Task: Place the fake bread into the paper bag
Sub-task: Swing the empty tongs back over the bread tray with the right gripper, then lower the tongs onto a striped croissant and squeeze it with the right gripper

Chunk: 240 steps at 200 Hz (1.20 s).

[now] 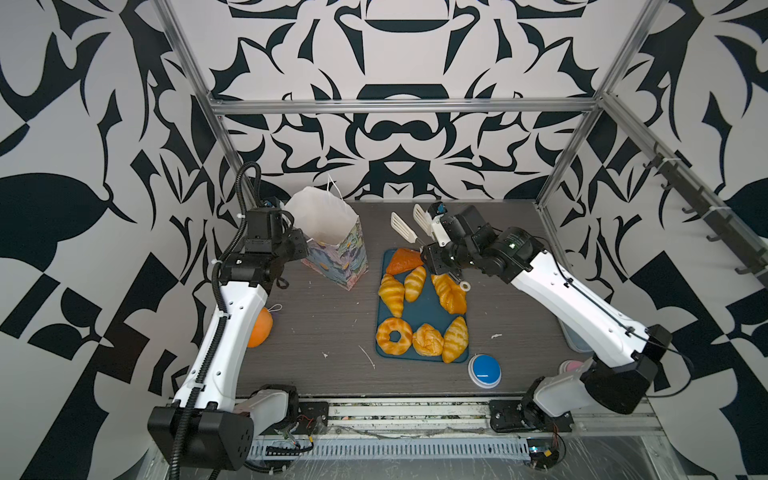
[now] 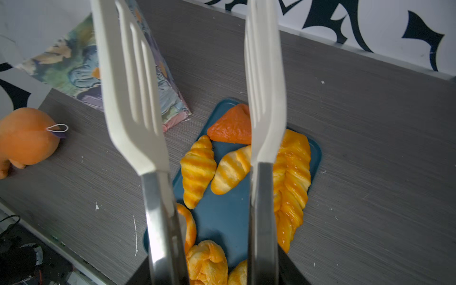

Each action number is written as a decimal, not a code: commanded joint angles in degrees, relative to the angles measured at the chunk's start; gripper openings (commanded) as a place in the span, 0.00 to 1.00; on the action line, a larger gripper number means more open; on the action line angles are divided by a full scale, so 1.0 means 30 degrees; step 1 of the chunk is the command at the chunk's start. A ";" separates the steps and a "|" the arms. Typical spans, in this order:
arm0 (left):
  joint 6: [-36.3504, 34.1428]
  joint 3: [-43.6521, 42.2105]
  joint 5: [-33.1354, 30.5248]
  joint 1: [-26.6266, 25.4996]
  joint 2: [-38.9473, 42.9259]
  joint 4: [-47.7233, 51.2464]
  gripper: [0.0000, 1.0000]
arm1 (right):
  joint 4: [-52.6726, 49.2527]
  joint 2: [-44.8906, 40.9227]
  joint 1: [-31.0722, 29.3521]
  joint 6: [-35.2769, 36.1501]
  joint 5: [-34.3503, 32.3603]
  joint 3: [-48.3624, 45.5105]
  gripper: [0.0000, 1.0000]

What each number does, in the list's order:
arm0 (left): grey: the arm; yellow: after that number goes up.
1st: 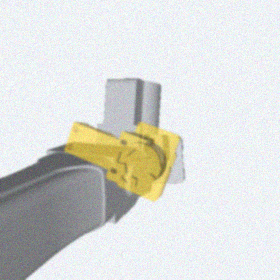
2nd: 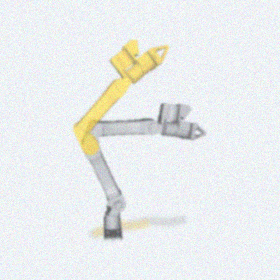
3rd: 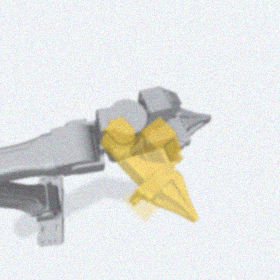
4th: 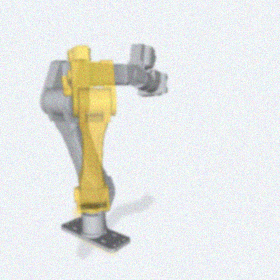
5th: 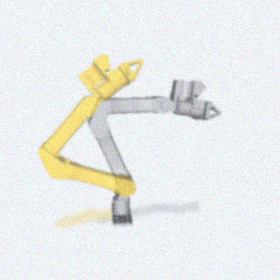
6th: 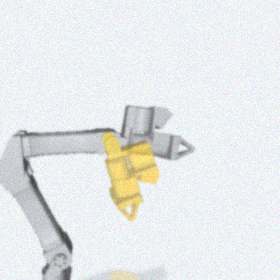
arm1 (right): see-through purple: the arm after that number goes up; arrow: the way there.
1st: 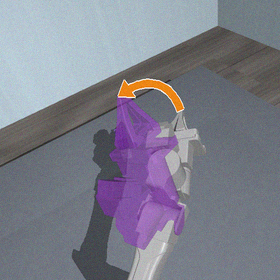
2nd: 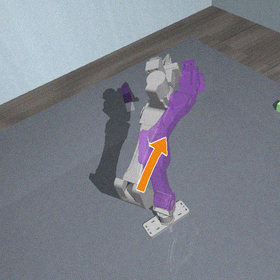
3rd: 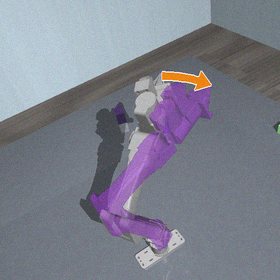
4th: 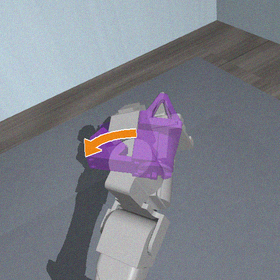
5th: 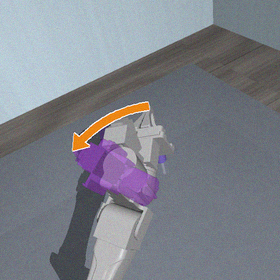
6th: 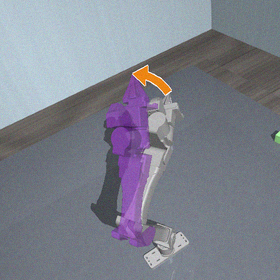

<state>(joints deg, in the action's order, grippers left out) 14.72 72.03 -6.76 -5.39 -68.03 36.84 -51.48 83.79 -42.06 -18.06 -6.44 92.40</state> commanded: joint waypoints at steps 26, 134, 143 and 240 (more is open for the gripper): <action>0.0022 0.0887 -0.0029 0.0463 -0.0610 0.0576 0.10 | 0.0744 -0.0966 0.0308 -0.1528 0.0387 -0.1849 0.54; 0.0188 0.0395 0.2386 0.0595 -0.0622 -0.0205 0.21 | 0.0935 -0.0463 0.0660 -0.3551 0.1528 -0.5200 0.54; 0.0191 0.0351 0.2431 0.0595 -0.0592 -0.0238 0.22 | 0.0899 -0.0394 0.0690 -0.3606 0.1558 -0.5398 0.55; 0.0277 0.0103 0.2665 0.0595 -0.0380 -0.0322 0.24 | 0.1846 0.0605 0.0867 -0.4523 0.2777 -0.7464 0.55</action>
<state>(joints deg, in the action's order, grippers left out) 15.05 73.19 0.32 -3.86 -70.15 36.23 -49.15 85.89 -39.72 -30.17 0.38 70.48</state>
